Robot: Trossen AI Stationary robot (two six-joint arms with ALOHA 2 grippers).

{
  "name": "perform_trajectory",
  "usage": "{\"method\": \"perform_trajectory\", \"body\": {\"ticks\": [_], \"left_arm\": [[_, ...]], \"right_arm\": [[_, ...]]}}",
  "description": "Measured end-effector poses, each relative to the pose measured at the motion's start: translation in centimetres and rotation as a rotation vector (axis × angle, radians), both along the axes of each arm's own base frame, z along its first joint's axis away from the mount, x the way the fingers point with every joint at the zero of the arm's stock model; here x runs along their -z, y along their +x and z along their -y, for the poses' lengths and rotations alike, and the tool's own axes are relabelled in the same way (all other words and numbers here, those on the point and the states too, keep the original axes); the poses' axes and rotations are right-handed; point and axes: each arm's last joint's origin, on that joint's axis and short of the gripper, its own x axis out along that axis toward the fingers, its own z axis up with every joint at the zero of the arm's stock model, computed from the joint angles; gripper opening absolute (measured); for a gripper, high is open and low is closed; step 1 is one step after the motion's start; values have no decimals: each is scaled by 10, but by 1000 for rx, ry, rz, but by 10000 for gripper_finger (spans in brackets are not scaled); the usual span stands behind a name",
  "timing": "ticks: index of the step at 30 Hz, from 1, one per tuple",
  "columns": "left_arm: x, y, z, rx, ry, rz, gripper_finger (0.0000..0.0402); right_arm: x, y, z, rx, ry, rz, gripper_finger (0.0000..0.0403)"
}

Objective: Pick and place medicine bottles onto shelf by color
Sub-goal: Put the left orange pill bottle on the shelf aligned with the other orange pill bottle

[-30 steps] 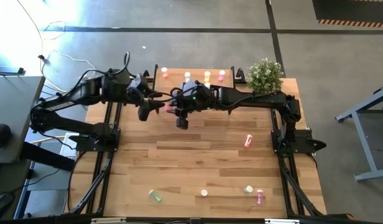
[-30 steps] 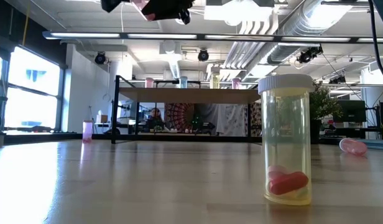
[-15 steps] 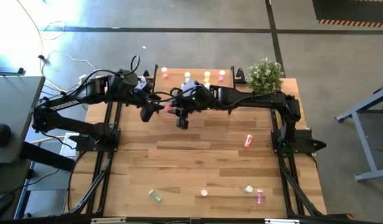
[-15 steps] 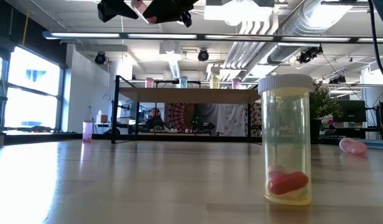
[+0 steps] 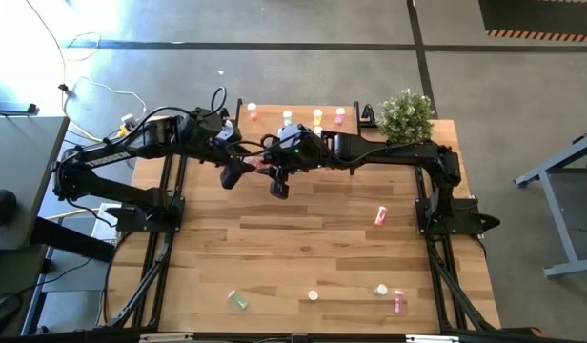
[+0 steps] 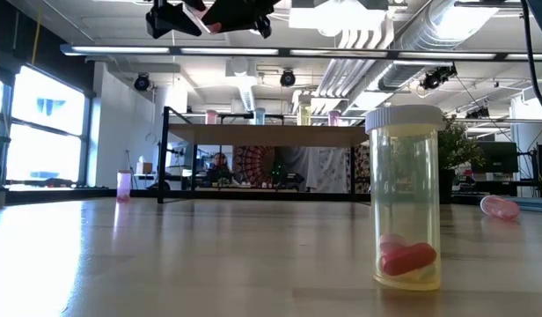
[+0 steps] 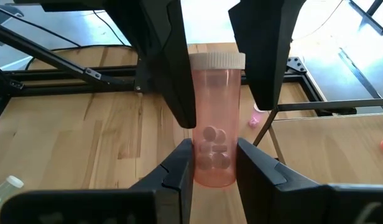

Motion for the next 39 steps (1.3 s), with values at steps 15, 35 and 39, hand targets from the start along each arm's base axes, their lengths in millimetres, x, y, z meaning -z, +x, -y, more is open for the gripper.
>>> {"method": "perform_trajectory", "body": {"ticks": [15, 35, 39], "left_arm": [[-5, -5, 2, 23, 29, 29, 212], [-8, -3, 3, 70, 51, 62, 113], [-8, -3, 3, 70, 51, 65, 110]], "right_arm": [[0, 0, 0, 0, 1, -6, 83], [-1, -1, 0, 8, 9, -4, 83], [-1, -1, 0, 7, 10, -4, 83]]}}
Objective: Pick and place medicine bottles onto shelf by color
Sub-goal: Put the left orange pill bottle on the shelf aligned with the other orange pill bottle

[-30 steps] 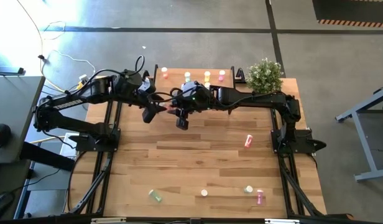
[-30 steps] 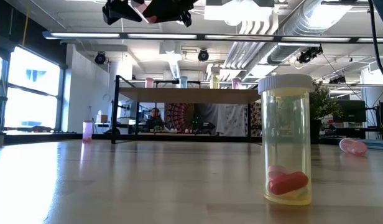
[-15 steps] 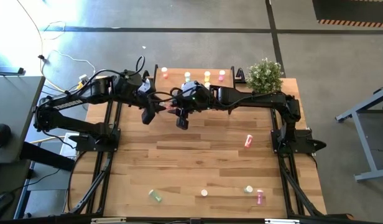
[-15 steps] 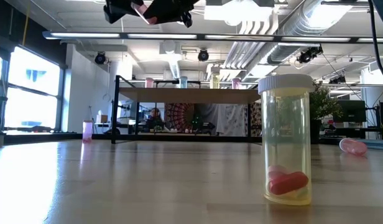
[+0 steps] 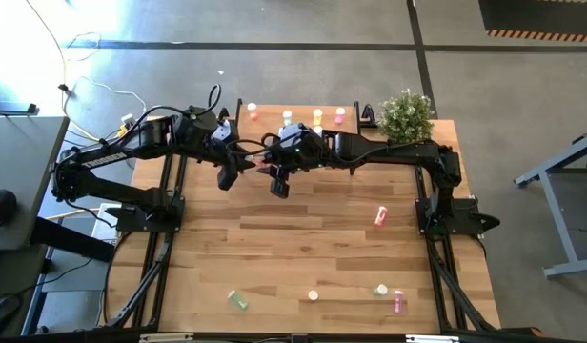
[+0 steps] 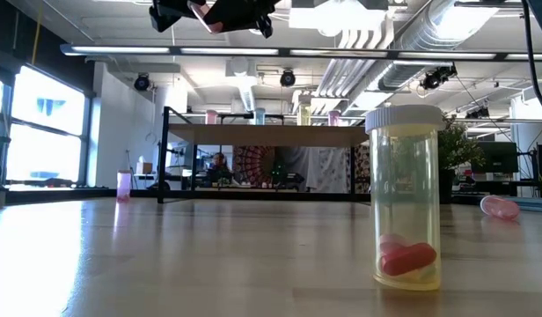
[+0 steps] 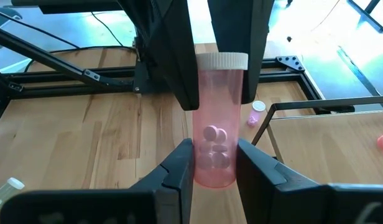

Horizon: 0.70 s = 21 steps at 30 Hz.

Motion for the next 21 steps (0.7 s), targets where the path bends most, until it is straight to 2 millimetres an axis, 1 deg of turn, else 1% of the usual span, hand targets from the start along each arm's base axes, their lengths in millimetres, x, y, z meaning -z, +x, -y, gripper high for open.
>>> {"method": "perform_trajectory", "body": {"ticks": [5, 8, 17, 21], "left_arm": [[0, 0, 0, 0, 0, 1, 110], [0, 0, 0, 1, 0, 2, 109], [2, -2, 0, -4, 22, -38, 109], [3, -3, -1, -32, 38, -56, 109]], "right_arm": [[0, 0, 0, -4, 2, 0, 84], [0, 0, 0, -7, 1, 0, 92], [0, 0, 0, 1, -14, -5, 152], [-3, -3, 1, 16, -3, -1, 170]]}}
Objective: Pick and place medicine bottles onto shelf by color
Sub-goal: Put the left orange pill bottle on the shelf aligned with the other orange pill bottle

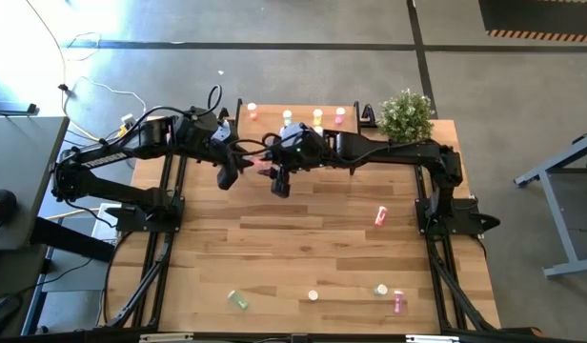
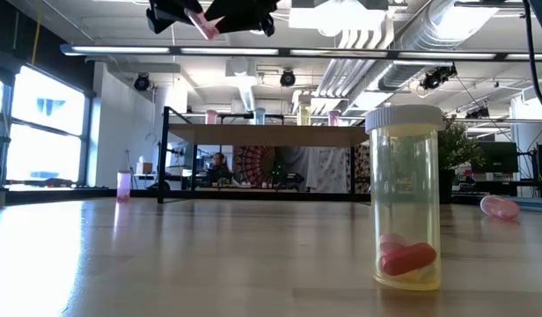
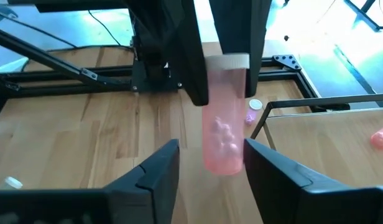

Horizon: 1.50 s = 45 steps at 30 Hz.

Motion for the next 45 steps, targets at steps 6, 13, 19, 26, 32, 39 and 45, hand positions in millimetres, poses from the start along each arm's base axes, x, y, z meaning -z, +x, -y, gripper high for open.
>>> {"method": "perform_trajectory", "body": {"ticks": [6, 13, 19, 26, 32, 39, 45], "left_arm": [[0, 0, 0, 2, 13, -7, 108], [1, -4, -7, -53, 43, -28, 108], [3, -12, -23, -114, 64, -60, 108], [12, -18, -51, -216, 52, -119, 108], [26, -18, -75, -254, -5, -187, 108], [24, -11, -96, -266, -13, -241, 108], [15, -2, -106, -243, -34, -342, 108]], "right_arm": [[2, -1, 1, 3, 3, -18, 174], [-2, -8, 11, 27, 10, -36, 174], [-11, -17, 23, 58, 9, -28, 174], [-25, -34, 47, 179, -24, -25, 174], [-35, -51, 68, 268, -49, -34, 174], [-35, -60, 87, 318, -45, -54, 174], [-32, -66, 98, 348, -38, -87, 174]]}}
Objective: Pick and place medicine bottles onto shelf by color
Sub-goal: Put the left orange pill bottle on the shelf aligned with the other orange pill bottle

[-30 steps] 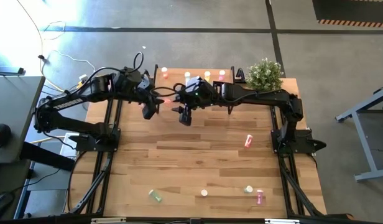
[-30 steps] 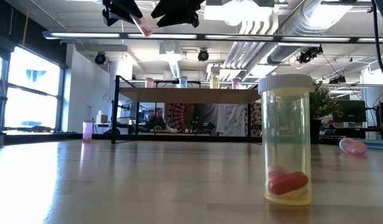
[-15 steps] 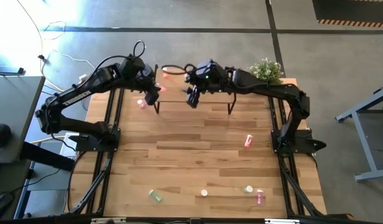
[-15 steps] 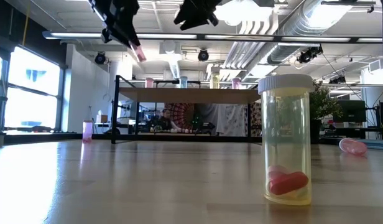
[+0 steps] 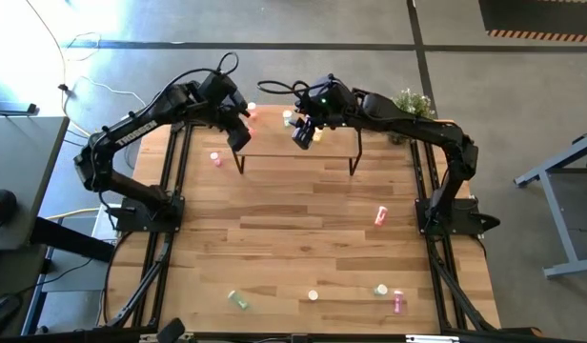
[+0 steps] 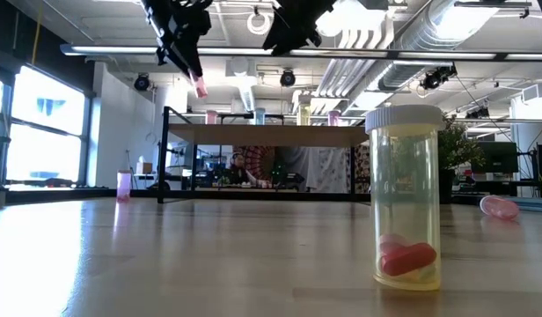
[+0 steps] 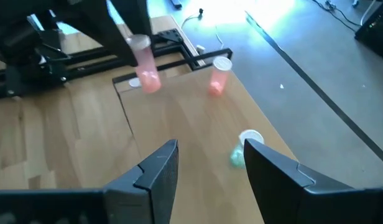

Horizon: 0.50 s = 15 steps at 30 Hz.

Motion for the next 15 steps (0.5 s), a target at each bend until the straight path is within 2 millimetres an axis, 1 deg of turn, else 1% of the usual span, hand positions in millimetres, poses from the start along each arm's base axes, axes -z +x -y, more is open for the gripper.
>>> {"method": "perform_trajectory", "body": {"ticks": [2, 11, 15], "left_arm": [[3, 3, -3, -3, 0, -31, 108], [29, 20, -19, -1, -62, -104, 108], [35, 25, -24, -9, -50, -129, 108]], "right_arm": [[1, -2, 2, 6, 5, -13, 174], [1, -2, 3, 7, 8, -16, 174], [1, -2, 3, 7, 9, -16, 174]]}}
